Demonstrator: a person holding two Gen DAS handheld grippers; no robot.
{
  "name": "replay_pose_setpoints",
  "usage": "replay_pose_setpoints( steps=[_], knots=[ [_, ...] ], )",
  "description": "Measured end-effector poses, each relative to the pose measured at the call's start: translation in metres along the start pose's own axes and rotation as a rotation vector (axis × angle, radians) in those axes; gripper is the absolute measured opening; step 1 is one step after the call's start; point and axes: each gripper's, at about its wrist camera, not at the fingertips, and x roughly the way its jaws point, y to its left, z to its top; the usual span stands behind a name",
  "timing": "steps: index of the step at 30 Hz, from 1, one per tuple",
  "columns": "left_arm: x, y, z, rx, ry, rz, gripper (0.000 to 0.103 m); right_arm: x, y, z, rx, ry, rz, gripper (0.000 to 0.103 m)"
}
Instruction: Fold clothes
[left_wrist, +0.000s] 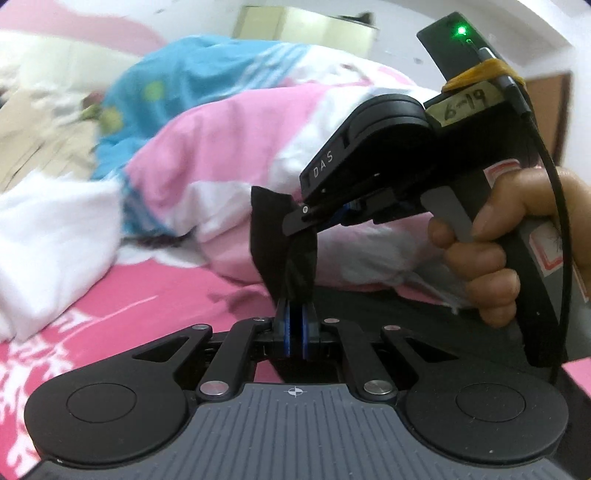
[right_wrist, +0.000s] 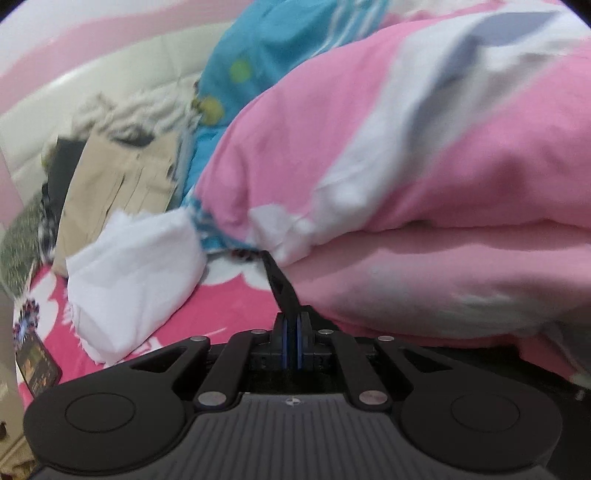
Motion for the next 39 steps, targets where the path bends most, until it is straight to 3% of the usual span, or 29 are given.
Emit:
replay_pose_setpoints(
  steps=[13, 20, 23, 25, 28, 29, 31, 39],
  knots=[
    [0.036, -0.039, -0.021, 0.126, 0.090, -0.101, 0.004, -0.019, -0.095, -0.063, 0.228, -0.080, 0.019, 0.004],
    [0.049, -0.054, -0.033, 0.154, 0.176, -0.187, 0.008, -0.006, -0.142, -0.102, 0.410, -0.061, 0.045, 0.004],
    [0.047, -0.053, -0.034, 0.143, 0.192, -0.218, 0.011, 0.001, -0.161, -0.114, 0.504, -0.031, 0.065, 0.006],
    [0.040, -0.049, -0.033, 0.123, 0.188, -0.238, 0.021, 0.004, -0.171, -0.121, 0.565, -0.013, 0.073, 0.008],
    [0.027, -0.041, -0.029, 0.099, 0.162, -0.259, 0.035, -0.001, -0.179, -0.128, 0.617, -0.016, 0.093, 0.022],
    [0.023, -0.038, -0.028, 0.098, 0.153, -0.256, 0.035, -0.006, -0.179, -0.129, 0.627, -0.021, 0.089, 0.029],
    [0.020, -0.031, -0.024, 0.103, 0.143, -0.238, 0.036, -0.017, -0.179, -0.132, 0.636, -0.029, 0.078, 0.033],
    [0.030, 0.003, -0.014, 0.042, 0.205, -0.133, 0.036, -0.056, -0.144, -0.149, 0.583, 0.043, 0.121, 0.038]
  ],
)
